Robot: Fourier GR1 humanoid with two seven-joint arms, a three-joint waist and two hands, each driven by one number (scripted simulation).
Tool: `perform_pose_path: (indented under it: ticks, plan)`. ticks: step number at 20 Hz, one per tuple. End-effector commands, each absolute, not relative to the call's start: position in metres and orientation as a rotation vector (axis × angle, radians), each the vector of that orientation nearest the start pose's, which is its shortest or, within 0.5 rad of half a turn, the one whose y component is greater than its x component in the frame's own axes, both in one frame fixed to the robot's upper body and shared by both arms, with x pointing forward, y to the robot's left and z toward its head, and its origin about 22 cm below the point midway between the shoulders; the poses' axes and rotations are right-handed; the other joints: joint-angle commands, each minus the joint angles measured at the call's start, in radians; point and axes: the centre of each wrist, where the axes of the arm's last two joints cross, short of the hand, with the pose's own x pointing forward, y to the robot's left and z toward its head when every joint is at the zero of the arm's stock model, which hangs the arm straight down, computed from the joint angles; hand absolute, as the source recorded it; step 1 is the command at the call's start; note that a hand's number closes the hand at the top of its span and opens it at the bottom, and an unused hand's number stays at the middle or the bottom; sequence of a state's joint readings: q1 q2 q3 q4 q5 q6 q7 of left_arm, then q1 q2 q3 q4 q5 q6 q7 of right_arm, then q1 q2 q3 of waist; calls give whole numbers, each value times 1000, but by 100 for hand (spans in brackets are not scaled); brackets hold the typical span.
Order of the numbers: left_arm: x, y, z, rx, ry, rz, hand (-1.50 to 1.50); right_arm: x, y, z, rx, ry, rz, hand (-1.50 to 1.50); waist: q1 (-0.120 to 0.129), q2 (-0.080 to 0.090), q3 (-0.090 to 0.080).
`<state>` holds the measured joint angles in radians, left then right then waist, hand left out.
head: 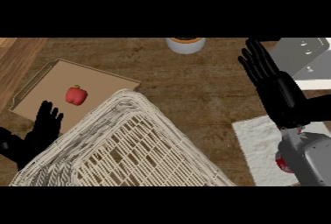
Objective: Pick the can from the placemat and place it in the tiered shelf
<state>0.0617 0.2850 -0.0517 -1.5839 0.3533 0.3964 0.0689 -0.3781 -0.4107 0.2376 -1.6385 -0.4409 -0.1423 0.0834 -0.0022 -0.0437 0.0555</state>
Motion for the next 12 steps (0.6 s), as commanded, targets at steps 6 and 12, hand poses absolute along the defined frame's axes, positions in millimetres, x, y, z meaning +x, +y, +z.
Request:
perform_pose_path:
  ticks: [6,12]
  plan:
    - [244,287,54,221,-1608,-83,0,302,-276,187,718,-2136,296,150,-26,35,-43]
    - [249,282,55,155,-1575,-133,0,284,-384,119,264,-1651,504,-150,-32,50,-49]
